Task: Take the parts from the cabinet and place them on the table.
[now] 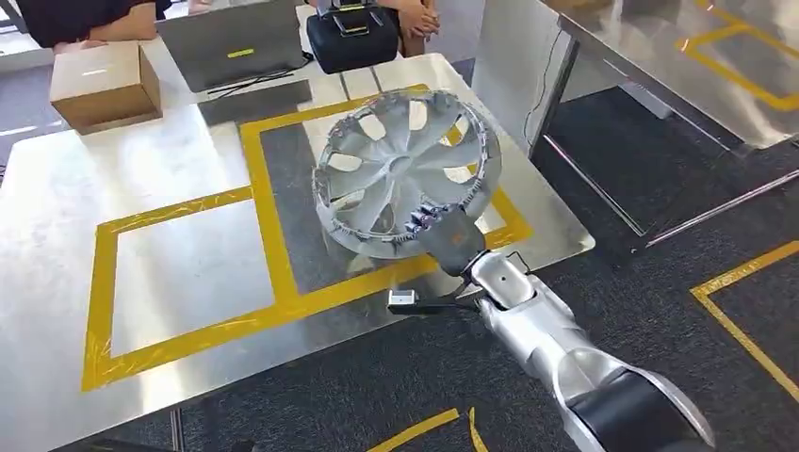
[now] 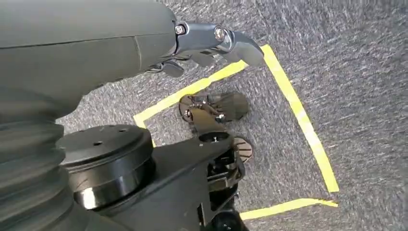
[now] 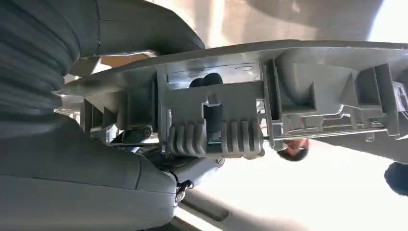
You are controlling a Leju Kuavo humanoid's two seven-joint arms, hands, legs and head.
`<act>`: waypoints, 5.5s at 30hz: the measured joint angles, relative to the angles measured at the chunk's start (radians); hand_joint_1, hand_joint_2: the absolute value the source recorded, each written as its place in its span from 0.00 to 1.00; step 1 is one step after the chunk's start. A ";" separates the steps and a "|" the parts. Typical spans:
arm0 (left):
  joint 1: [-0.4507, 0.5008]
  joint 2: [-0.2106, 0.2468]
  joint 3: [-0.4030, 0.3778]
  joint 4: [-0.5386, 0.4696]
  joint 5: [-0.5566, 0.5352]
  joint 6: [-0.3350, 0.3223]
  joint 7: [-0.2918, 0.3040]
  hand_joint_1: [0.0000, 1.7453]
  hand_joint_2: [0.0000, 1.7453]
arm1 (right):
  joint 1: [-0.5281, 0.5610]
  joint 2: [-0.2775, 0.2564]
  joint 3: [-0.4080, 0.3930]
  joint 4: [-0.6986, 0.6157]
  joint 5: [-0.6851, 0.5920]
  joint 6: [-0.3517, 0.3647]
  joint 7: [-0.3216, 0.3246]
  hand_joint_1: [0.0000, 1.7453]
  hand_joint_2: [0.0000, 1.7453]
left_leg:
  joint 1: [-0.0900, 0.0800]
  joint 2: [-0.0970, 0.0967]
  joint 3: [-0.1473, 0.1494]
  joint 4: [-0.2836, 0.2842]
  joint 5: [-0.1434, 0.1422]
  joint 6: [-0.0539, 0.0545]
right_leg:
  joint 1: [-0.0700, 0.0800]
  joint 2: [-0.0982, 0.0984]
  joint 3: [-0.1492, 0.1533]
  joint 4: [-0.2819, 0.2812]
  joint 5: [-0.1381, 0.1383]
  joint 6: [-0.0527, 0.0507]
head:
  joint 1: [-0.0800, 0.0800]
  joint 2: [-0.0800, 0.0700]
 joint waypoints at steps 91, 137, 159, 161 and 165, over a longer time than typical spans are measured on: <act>0.041 0.008 0.015 -0.001 0.068 0.044 -0.012 0.00 0.00 | 0.104 0.164 -0.252 -0.096 -0.748 0.242 -0.407 0.00 1.00 | 0.002 0.001 0.007 0.001 0.003 0.001 | 0.000 -0.001 0.006 0.001 0.002 0.003 | 0.000 0.000; 0.049 0.005 0.035 -0.002 0.035 0.053 0.040 0.00 0.00 | 0.556 -0.185 0.148 -1.497 -1.320 0.002 -0.415 0.00 1.00 | 0.001 0.002 0.009 0.001 0.000 0.002 | -0.001 -0.001 0.008 0.000 -0.001 0.005 | 0.000 0.000; 0.046 0.005 0.052 -0.005 0.048 0.038 0.051 0.00 0.00 | 0.555 -0.193 0.155 -1.502 -1.371 0.053 -0.415 0.00 0.00 | 0.004 0.011 0.004 -0.002 0.014 0.037 | -0.010 -0.004 -0.063 0.210 -0.149 0.039 | 0.008 0.000; 0.046 0.006 0.052 -0.005 0.047 0.035 0.056 0.00 0.00 | 0.556 -0.195 0.155 -1.502 -1.372 0.053 -0.415 0.00 0.00 | 0.003 0.013 -0.008 0.004 0.018 0.035 | -0.010 -0.004 -0.097 0.313 -0.186 0.041 | 0.008 0.000; 0.045 0.005 0.052 -0.005 0.045 0.032 0.058 0.00 0.00 | 0.556 -0.196 0.155 -1.505 -1.370 0.053 -0.415 0.00 0.00 | 0.004 0.013 -0.028 0.018 0.027 0.024 | -0.009 -0.006 0.088 0.041 -0.082 0.027 | 0.008 0.000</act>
